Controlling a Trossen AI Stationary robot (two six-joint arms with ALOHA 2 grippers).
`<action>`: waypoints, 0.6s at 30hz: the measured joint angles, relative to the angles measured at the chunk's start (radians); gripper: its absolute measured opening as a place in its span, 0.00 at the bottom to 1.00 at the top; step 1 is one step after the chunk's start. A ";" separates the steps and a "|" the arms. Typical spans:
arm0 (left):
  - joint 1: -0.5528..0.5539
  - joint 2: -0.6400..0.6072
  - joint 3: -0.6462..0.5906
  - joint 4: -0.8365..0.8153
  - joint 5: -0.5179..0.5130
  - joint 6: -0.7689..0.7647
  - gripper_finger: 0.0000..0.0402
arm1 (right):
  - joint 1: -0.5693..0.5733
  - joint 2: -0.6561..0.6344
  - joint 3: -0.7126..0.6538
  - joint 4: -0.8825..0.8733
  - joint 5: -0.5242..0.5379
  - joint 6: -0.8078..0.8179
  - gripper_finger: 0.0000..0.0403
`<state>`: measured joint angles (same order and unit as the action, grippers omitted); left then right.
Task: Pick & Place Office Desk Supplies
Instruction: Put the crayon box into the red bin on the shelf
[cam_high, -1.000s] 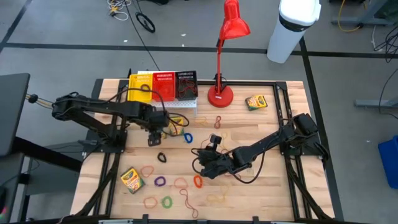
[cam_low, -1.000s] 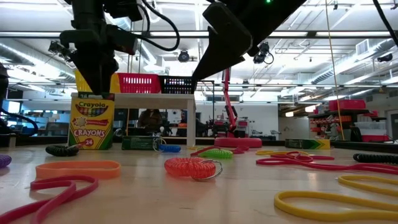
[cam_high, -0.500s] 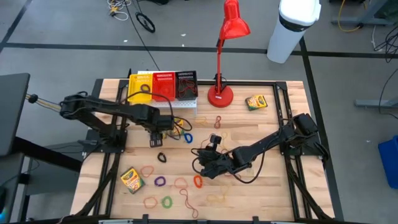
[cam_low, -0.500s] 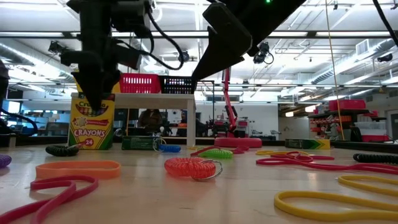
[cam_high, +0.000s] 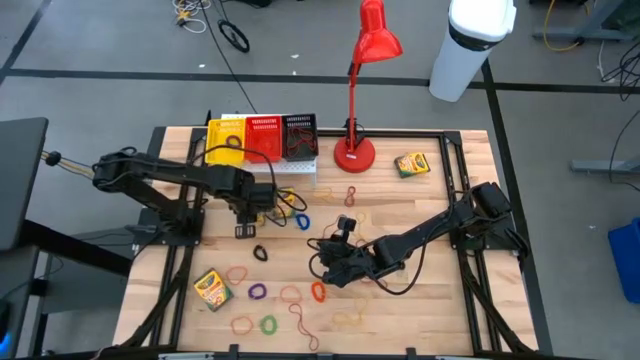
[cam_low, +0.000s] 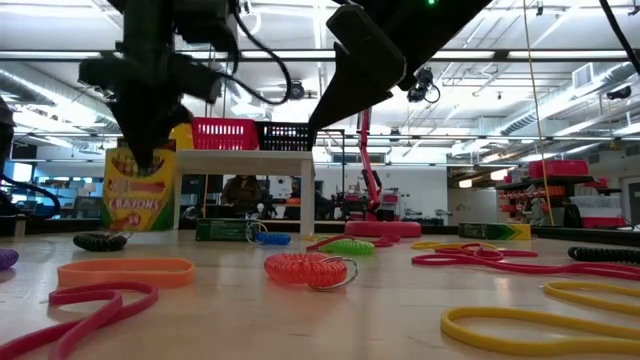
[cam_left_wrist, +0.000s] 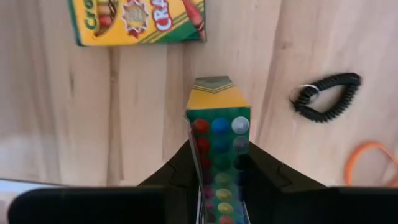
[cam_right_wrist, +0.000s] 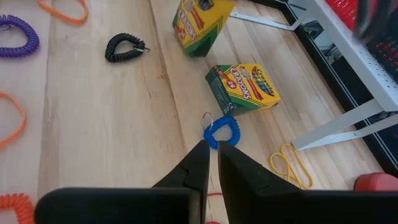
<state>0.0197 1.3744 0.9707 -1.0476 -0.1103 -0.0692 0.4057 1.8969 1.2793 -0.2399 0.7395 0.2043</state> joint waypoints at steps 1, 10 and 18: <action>0.000 -0.008 0.014 -0.011 -0.002 0.004 0.22 | 0.000 0.000 0.000 0.000 0.000 0.000 0.11; 0.014 -0.022 0.372 -0.308 -0.069 0.065 0.23 | 0.000 0.000 0.000 -0.006 -0.017 0.000 0.11; 0.158 -0.012 0.742 -0.525 -0.141 0.175 0.23 | 0.000 0.000 0.000 -0.002 -0.070 -0.013 0.11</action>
<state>0.1779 1.3628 1.7125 -1.5731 -0.2509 0.1057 0.4061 1.8969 1.2797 -0.2422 0.6698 0.1913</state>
